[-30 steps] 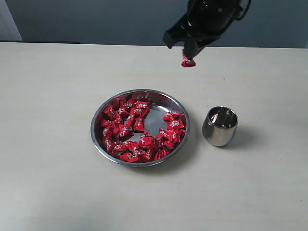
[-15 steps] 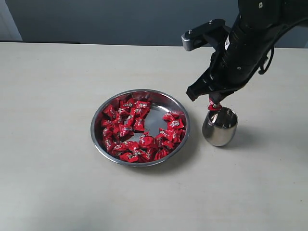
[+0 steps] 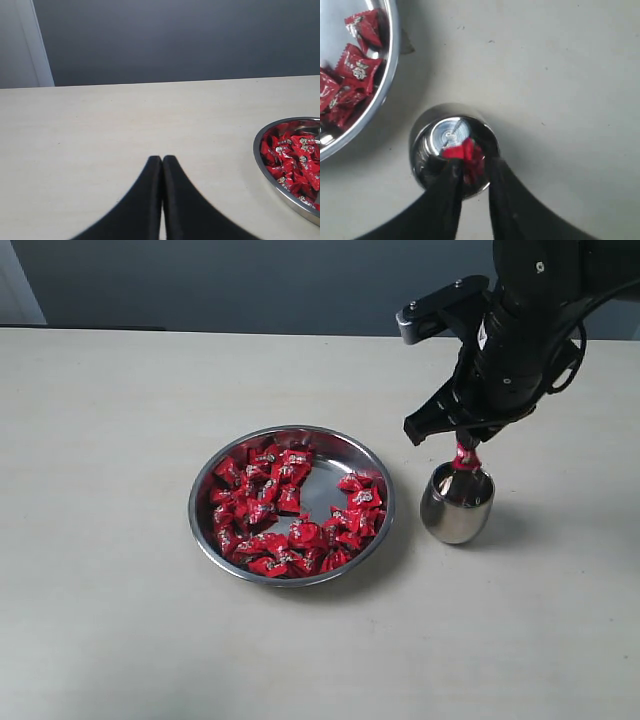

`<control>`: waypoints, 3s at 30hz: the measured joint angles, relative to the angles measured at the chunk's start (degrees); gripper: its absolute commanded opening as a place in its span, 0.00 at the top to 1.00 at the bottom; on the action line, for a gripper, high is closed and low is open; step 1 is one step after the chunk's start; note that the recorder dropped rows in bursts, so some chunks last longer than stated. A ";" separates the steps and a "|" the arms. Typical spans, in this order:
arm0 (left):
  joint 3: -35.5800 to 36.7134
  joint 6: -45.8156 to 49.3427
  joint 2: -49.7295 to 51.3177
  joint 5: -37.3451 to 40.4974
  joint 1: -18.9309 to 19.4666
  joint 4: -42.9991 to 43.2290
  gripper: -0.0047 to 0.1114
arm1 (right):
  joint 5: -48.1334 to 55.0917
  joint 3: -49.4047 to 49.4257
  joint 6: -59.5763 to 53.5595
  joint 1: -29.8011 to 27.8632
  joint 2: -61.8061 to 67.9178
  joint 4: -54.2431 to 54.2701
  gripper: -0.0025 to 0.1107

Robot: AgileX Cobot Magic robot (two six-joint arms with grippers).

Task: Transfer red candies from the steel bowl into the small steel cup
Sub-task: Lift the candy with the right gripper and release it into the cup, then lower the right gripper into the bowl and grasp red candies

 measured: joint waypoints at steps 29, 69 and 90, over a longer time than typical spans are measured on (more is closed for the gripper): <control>0.00 0.00 0.00 0.00 0.00 0.00 0.96 | -17.20 -4.22 -47.01 0.00 20.12 54.68 0.48; 0.00 0.00 0.00 0.00 0.00 0.00 0.96 | -16.82 -13.33 -44.49 4.68 28.70 43.49 0.64; 0.00 0.00 0.00 0.00 0.00 0.00 0.96 | -16.69 -14.15 -36.20 7.04 22.86 32.44 0.98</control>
